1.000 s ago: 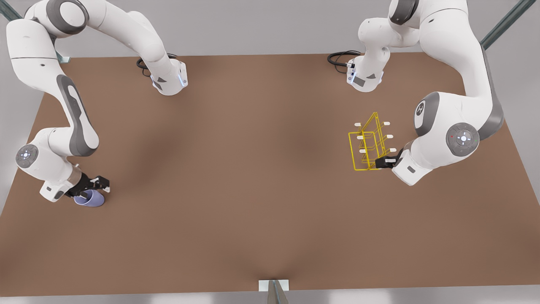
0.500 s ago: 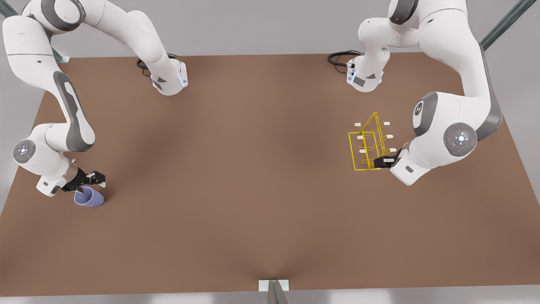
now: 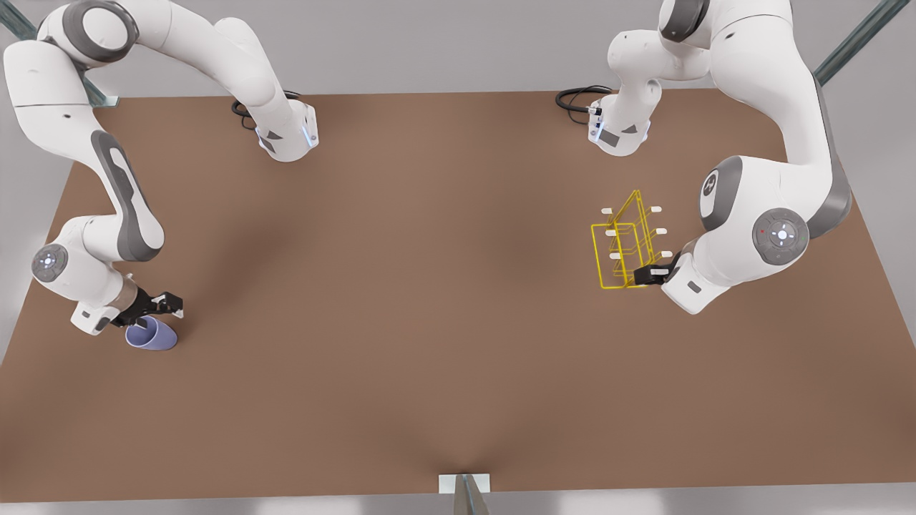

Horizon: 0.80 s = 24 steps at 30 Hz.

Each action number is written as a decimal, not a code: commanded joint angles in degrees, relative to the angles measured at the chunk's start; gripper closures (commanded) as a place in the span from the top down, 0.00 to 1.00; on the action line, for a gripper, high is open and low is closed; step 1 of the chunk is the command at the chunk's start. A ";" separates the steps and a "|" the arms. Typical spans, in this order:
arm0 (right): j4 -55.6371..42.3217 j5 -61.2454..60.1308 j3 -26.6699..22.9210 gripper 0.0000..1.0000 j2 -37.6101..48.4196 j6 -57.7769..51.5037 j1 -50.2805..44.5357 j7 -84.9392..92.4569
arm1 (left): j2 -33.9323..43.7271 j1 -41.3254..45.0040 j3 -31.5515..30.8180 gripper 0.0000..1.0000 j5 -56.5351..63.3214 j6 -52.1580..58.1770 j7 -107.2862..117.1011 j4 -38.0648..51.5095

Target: Place the cup on the cup holder

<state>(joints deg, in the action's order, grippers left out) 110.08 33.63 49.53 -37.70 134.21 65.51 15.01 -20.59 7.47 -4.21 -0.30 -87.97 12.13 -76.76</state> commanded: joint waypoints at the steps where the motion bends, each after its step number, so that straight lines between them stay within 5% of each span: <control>1: 0.04 0.56 -0.05 1.00 -0.54 0.35 0.14 0.28 | 0.11 0.00 -0.01 1.00 0.04 -0.01 0.00 0.03; 10: 0.04 2.93 -0.93 1.00 -2.82 1.14 -0.03 0.28 | -0.41 0.61 -0.01 1.00 0.04 -0.01 -0.09 0.12; 11: 0.04 2.93 -1.02 0.83 -2.82 1.14 -0.12 0.28 | -0.41 0.61 -0.01 1.00 0.04 -0.01 0.00 0.12; 12: 0.04 2.93 -1.02 0.49 -2.73 1.05 -0.12 0.28 | -0.41 0.61 -0.01 1.00 0.04 -0.01 0.00 0.12; 13: 0.04 3.02 -1.02 0.30 -2.73 1.05 -0.12 0.28 | -0.41 0.61 -0.01 1.00 0.04 -0.01 0.00 0.12; 14: 0.04 3.02 -1.02 0.21 -2.73 1.05 -0.03 0.28 | -0.41 0.61 -0.01 1.00 0.04 -0.01 0.00 0.12; 24: -0.04 4.69 -1.19 0.21 -1.50 0.26 0.50 0.20 | -0.50 0.79 -0.01 1.00 0.04 -0.01 0.00 0.12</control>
<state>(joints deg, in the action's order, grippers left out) 110.06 37.64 48.35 -39.19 134.75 66.05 16.12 -21.15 8.26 -4.21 -0.30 -88.06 12.12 -76.67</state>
